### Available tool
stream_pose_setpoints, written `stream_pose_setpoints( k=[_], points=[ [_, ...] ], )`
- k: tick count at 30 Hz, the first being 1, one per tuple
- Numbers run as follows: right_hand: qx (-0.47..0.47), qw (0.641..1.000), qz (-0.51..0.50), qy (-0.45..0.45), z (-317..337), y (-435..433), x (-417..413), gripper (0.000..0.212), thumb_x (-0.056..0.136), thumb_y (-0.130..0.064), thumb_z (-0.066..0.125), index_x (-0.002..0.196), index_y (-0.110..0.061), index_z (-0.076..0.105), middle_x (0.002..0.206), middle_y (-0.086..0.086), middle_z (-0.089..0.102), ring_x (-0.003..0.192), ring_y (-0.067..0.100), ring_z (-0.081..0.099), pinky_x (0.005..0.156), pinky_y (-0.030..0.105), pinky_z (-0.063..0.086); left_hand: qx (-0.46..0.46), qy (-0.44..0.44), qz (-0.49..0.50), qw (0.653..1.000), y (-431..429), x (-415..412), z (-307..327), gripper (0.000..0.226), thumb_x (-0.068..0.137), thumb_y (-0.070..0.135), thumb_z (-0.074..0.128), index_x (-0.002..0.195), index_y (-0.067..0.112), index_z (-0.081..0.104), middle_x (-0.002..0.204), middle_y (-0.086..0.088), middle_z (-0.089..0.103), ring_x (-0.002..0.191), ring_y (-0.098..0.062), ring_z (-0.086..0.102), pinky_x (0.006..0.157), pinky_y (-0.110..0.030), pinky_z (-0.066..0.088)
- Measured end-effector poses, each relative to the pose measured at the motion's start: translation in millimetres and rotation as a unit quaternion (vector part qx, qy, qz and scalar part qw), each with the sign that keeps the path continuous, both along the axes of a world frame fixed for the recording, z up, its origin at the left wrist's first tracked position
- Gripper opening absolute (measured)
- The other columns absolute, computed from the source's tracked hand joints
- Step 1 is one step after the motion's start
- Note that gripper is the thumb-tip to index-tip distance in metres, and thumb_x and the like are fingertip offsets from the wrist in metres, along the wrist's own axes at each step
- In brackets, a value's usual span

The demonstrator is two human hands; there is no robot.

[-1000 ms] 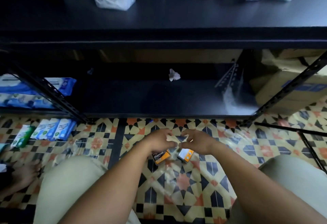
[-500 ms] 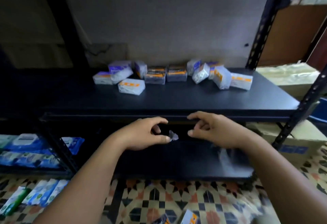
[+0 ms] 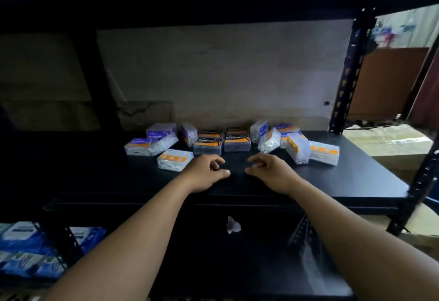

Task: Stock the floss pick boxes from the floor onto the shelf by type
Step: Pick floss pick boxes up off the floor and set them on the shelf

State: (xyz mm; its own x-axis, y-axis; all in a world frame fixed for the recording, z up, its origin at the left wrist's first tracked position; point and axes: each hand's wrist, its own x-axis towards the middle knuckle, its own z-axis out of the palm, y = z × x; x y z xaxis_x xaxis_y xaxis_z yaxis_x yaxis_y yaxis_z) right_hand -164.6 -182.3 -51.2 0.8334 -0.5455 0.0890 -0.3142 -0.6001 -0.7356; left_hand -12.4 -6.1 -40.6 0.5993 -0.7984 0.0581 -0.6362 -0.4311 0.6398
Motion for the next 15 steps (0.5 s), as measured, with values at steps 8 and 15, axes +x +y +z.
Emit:
stream_pose_setpoints(
  k=[8, 15],
  points=[
    [-0.161, 0.984, -0.074, -0.013, -6.3, -8.8, 47.6, 0.056, 0.094, -0.048, 0.056, 0.145, -0.029, 0.040, 0.141, 0.004, 0.049, 0.121, 0.026, 0.053, 0.095, 0.038, 0.047, -0.070, -0.102, 0.156, 0.980, -32.6, 31.9, -13.0, 0.059, 0.093, 0.047, 0.057, 0.145, 0.026, 0.042, 0.138, -0.005, 0.051, 0.120, -0.028, 0.055, 0.089, -0.034, 0.046],
    [-0.184, 0.976, -0.112, -0.021, -6.5, -24.9, 84.5, 0.055, 0.098, -0.053, 0.042, 0.147, -0.029, 0.032, 0.150, 0.010, 0.036, 0.121, 0.038, 0.053, 0.091, 0.045, 0.047, -0.039, -0.120, 0.270, 0.955, -51.3, 51.0, -14.0, 0.064, 0.093, 0.064, 0.044, 0.139, 0.019, 0.040, 0.136, -0.012, 0.038, 0.111, -0.037, 0.057, 0.074, -0.036, 0.041]
  ],
)
